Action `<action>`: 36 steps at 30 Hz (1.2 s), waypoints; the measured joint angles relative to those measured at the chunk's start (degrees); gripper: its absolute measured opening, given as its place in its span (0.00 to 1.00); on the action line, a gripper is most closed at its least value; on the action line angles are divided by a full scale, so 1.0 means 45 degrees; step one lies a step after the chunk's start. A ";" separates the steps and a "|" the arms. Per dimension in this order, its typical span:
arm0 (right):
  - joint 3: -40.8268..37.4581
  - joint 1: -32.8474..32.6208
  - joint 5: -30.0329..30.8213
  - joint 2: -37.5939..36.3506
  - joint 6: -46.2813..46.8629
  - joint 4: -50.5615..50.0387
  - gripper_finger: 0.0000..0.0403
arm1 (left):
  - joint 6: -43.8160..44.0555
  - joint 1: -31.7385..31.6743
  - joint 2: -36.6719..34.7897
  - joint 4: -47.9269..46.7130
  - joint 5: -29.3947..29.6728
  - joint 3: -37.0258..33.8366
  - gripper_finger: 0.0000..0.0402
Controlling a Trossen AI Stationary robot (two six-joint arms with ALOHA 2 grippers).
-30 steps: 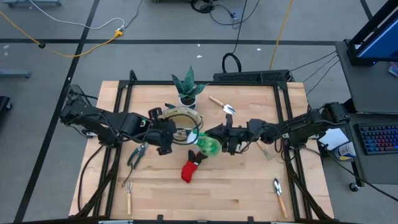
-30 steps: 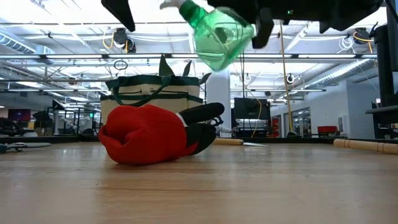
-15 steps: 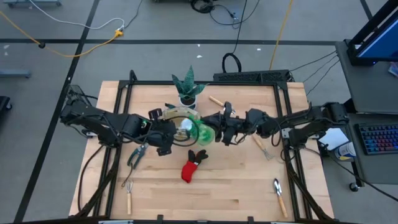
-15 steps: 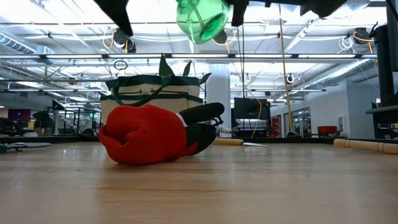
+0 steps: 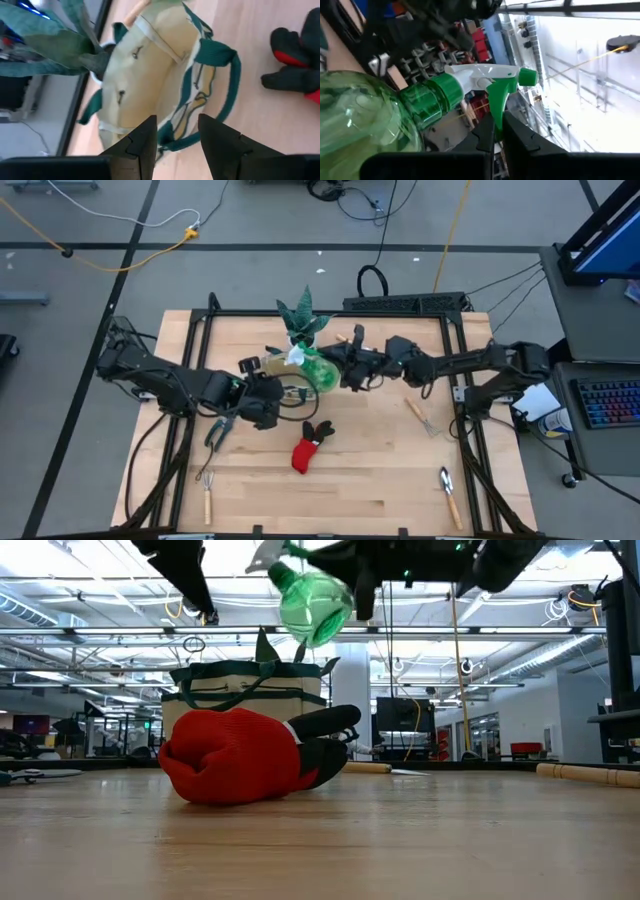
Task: Pick & Place Garden tools in Gardening bag
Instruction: Put the green spray bottle into the gardening bag
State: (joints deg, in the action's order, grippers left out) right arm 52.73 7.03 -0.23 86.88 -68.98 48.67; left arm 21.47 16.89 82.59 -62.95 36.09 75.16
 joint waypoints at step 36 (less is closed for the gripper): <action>0.0020 0.1024 -0.0311 0.2990 0.0143 0.2291 0.04 | -0.0039 -0.0031 -0.0050 0.0003 0.0645 0.0003 0.37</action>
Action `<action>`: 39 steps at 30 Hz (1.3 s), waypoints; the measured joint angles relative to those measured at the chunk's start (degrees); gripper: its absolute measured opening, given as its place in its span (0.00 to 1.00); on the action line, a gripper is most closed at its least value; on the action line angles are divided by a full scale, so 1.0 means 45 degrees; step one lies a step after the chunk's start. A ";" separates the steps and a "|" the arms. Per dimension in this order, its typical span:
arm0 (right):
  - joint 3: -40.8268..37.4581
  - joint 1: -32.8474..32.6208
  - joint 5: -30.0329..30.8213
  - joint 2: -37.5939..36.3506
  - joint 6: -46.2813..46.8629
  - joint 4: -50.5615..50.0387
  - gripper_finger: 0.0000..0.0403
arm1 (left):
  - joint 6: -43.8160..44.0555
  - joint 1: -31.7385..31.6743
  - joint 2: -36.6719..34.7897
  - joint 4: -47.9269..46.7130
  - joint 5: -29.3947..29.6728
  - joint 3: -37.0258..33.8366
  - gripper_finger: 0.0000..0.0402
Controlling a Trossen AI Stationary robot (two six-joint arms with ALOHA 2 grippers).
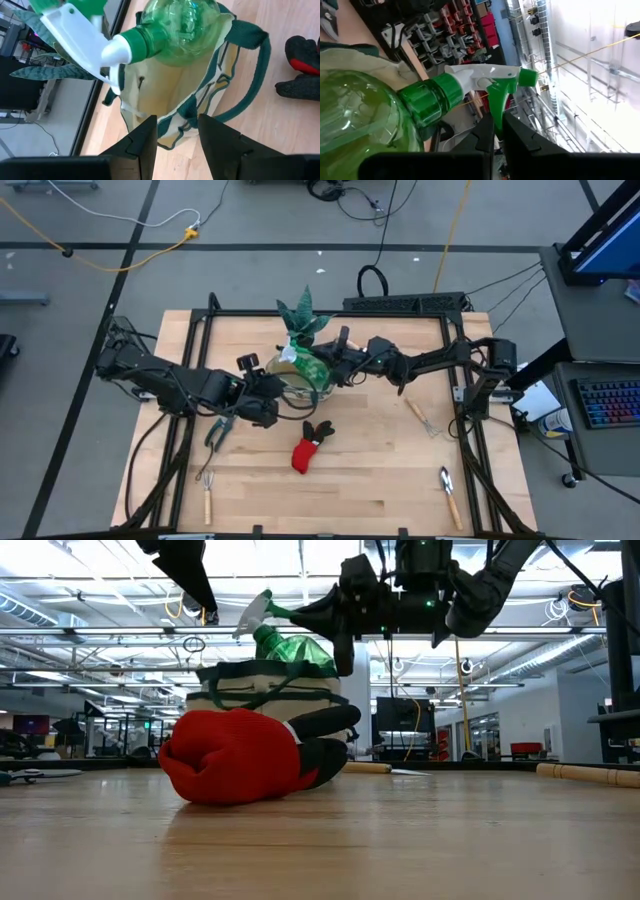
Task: Pick & Place Garden tools in Gardening bag
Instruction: Put the green spray bottle into the gardening bag
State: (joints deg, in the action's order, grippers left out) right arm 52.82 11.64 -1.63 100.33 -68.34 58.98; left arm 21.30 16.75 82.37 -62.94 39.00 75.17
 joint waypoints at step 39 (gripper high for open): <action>-0.0005 -0.0179 0.0073 -0.0010 0.0044 -0.3181 0.28 | 0.0005 -0.0719 0.0000 0.0005 -0.0334 0.0002 0.37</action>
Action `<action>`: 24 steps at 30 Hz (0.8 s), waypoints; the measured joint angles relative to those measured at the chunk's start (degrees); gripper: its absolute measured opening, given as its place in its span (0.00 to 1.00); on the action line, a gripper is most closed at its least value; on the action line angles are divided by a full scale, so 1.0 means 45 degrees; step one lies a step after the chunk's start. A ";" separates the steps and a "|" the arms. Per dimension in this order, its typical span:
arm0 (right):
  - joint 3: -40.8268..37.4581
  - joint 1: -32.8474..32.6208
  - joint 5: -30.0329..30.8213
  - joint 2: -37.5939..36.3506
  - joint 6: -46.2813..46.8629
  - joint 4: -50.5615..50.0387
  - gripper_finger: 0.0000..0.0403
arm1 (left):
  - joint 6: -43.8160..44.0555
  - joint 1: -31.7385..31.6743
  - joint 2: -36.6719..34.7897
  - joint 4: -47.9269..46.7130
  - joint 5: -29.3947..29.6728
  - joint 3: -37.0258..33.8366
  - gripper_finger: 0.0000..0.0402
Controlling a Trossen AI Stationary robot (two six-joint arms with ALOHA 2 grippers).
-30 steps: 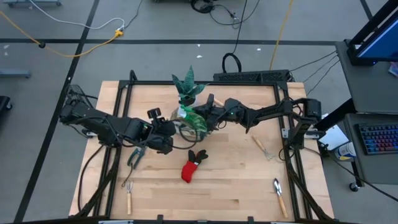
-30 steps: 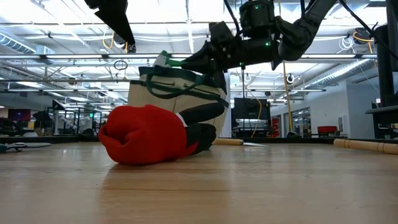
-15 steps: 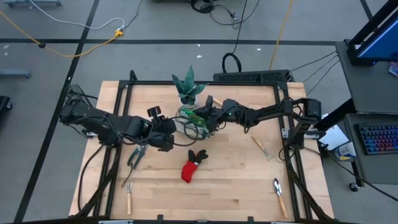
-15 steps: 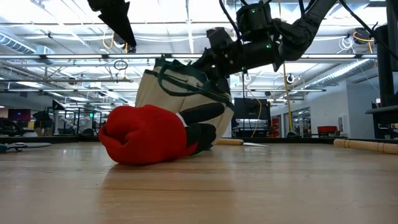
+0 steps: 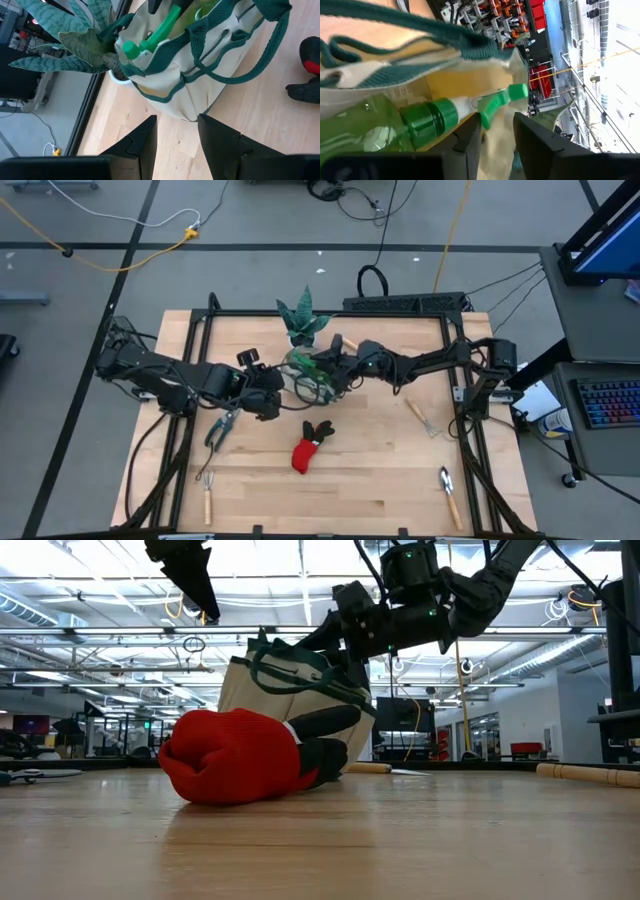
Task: Pick & Place Garden tools in Gardening bag
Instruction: Put the green spray bottle into the gardening bag
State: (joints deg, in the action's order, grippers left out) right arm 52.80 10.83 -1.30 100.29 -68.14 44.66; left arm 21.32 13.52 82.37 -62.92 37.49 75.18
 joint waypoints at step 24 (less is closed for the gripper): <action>-0.0010 -0.0660 0.2280 -0.0685 0.0394 -0.2122 0.28 | 0.0044 0.0000 0.0000 0.0012 -0.0126 0.0000 0.37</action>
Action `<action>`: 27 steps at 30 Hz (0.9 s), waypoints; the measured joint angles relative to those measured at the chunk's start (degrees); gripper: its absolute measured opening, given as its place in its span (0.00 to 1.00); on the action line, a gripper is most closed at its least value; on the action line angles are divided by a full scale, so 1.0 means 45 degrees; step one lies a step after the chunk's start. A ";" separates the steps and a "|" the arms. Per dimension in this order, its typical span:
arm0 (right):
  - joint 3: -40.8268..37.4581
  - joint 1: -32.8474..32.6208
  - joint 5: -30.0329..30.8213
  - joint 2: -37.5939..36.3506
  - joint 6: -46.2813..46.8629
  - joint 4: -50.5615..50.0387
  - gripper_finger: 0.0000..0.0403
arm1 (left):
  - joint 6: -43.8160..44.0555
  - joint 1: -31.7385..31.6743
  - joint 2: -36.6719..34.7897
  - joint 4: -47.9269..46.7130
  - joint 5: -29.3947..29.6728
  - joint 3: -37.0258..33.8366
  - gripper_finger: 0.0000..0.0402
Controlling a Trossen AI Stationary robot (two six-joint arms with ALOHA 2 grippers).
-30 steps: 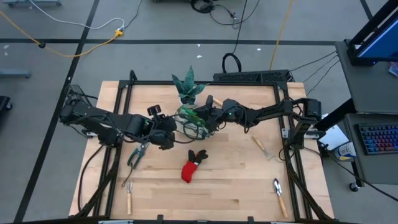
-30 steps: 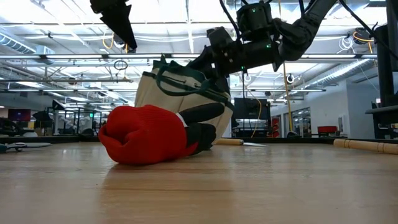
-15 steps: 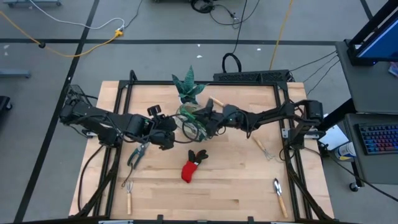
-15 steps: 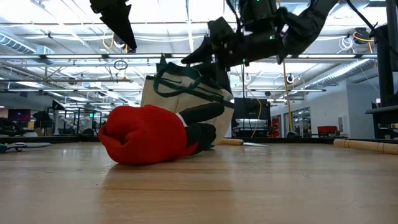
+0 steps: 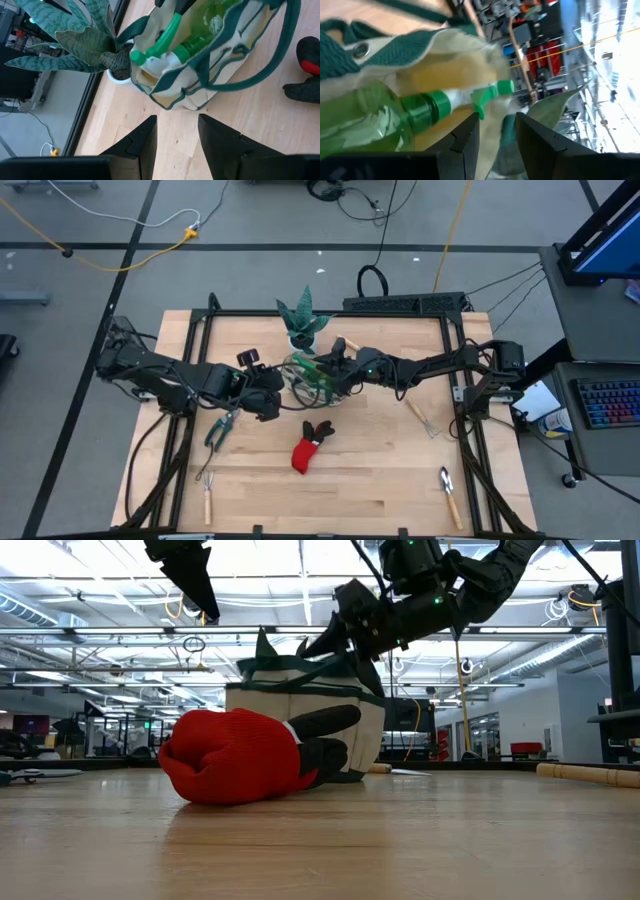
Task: Pick & Place Garden tools in Gardening bag
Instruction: Put the green spray bottle into the gardening bag
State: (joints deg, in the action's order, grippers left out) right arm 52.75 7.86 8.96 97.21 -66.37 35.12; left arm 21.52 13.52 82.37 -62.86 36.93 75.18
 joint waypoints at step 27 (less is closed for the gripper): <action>0.0000 -0.0016 -0.0051 0.0010 -0.0135 -0.0463 0.51 | -0.0059 0.0000 0.0000 0.0022 0.0000 0.0000 0.37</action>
State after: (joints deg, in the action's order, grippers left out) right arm 52.75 7.79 8.73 97.25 -66.98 33.03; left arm 21.25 13.52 82.37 -62.76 36.93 75.18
